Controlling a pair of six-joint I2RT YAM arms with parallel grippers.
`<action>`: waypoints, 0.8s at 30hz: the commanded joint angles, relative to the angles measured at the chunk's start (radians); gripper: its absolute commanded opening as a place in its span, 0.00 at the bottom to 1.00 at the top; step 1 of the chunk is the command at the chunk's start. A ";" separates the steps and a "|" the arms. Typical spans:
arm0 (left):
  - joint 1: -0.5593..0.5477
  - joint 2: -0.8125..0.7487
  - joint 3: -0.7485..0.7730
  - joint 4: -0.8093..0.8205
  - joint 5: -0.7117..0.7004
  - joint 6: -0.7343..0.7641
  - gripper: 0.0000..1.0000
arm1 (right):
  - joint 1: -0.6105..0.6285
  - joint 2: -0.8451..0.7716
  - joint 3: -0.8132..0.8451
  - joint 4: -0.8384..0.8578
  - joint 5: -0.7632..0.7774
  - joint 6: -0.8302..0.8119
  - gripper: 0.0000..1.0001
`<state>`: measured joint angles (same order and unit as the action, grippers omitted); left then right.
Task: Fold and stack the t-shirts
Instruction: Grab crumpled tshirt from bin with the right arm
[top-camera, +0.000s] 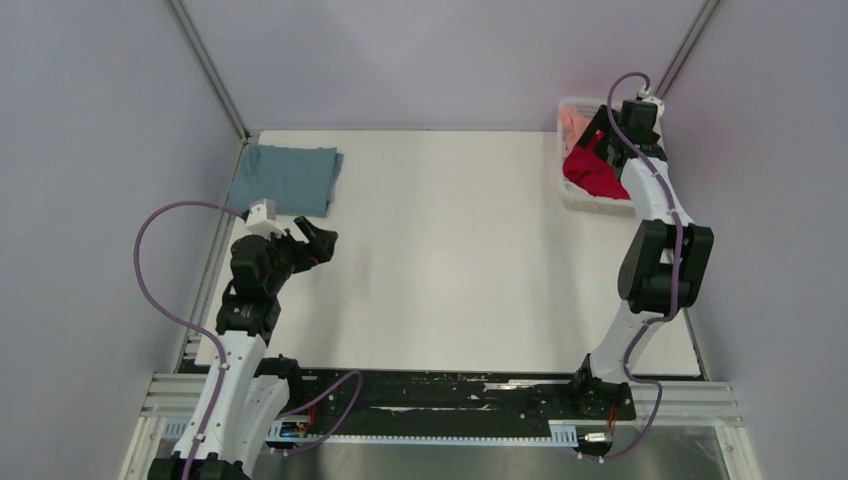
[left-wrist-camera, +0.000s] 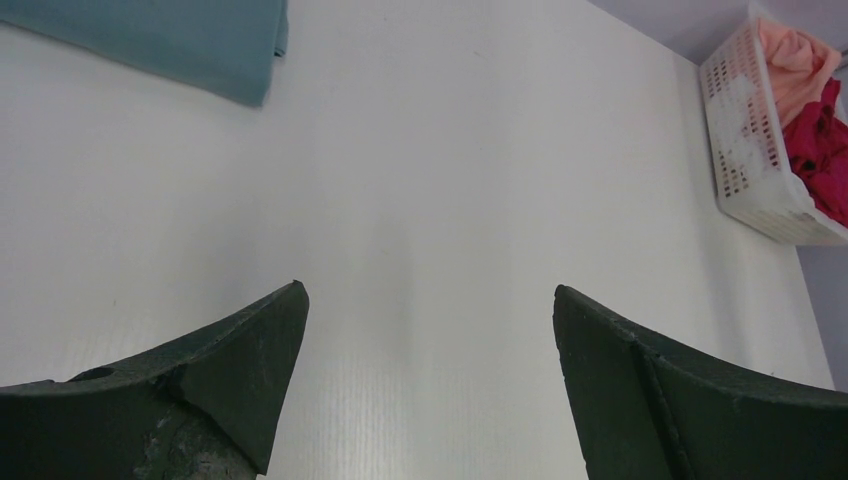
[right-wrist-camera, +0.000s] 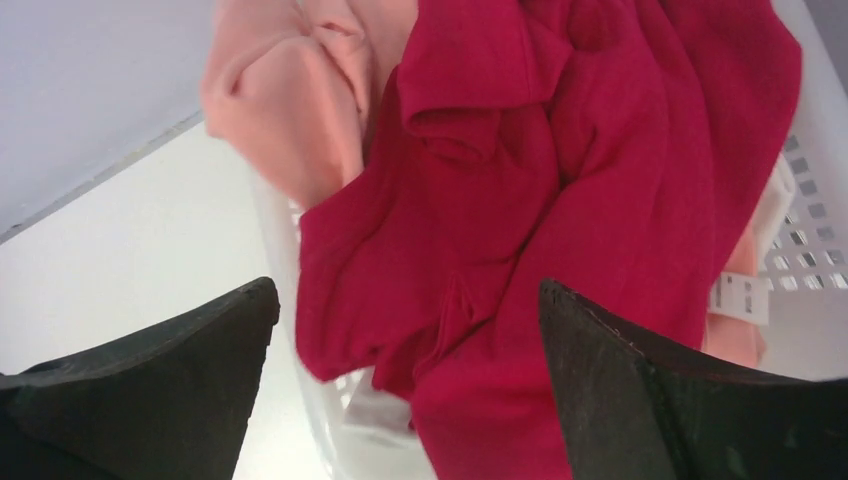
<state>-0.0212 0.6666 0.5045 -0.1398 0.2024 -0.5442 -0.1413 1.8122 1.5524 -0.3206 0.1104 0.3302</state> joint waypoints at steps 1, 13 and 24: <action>0.000 -0.018 0.022 0.004 -0.051 0.011 1.00 | -0.024 0.125 0.184 -0.120 0.007 -0.026 1.00; 0.000 0.013 0.008 0.002 -0.086 0.032 1.00 | -0.062 0.368 0.436 -0.174 0.073 -0.069 1.00; 0.000 0.064 0.011 0.020 -0.082 0.038 1.00 | -0.065 0.546 0.627 -0.107 0.059 -0.032 0.95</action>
<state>-0.0212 0.7193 0.5041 -0.1528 0.1364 -0.5251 -0.2054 2.3203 2.1227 -0.4931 0.1772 0.2825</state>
